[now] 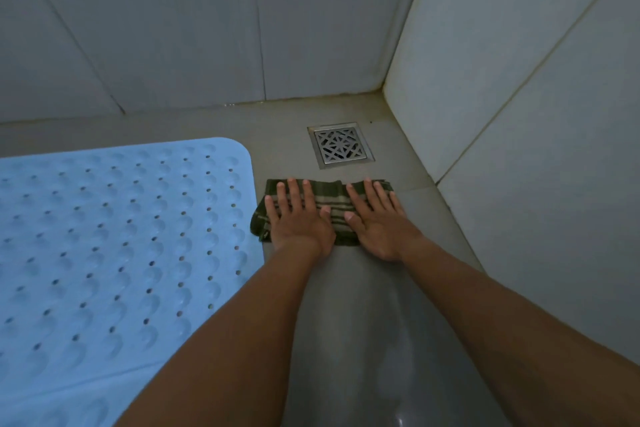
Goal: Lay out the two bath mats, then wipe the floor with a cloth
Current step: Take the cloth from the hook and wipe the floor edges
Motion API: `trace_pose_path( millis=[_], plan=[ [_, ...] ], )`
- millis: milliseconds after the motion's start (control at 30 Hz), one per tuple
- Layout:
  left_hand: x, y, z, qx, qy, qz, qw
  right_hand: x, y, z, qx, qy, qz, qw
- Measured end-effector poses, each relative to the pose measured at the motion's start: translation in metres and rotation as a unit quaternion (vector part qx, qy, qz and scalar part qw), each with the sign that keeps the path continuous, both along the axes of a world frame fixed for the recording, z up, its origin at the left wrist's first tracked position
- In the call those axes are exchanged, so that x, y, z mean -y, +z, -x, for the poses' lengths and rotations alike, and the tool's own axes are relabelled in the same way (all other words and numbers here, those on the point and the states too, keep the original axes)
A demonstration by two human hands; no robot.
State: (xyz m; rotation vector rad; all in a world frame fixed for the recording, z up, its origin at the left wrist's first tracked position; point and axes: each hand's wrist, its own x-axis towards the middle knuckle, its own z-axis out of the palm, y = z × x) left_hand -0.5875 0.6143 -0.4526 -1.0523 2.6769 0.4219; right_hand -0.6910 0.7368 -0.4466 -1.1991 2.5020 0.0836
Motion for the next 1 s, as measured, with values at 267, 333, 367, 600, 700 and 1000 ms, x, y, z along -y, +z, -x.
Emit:
trace_pose_path(
  millis=[267,333,367,600,700,1000],
  plan=[
    [-0.061,0.004,-0.050,-0.003,-0.015,-0.022,1.000,-0.067,0.000,-0.058,0.005,-0.031,-0.018,0.999],
    [-0.064,0.003,-0.058,-0.007,-0.031,-0.018,0.999,-0.070,0.002,-0.065,0.011,-0.044,-0.015,0.999],
    [-0.064,0.002,-0.060,-0.006,-0.034,-0.013,0.999,-0.069,0.004,-0.068,0.013,-0.046,-0.018,0.999],
    [-0.067,0.002,-0.059,0.002,-0.015,0.001,1.000,-0.071,0.000,-0.067,0.025,-0.038,0.004,0.999],
    [-0.083,0.003,-0.065,-0.004,0.006,-0.001,1.000,-0.076,-0.001,-0.064,0.021,-0.024,0.009,0.999],
    [-0.153,0.003,-0.105,-0.010,0.051,0.004,0.999,-0.138,0.005,-0.089,0.021,0.041,-0.004,0.999]
  ],
)
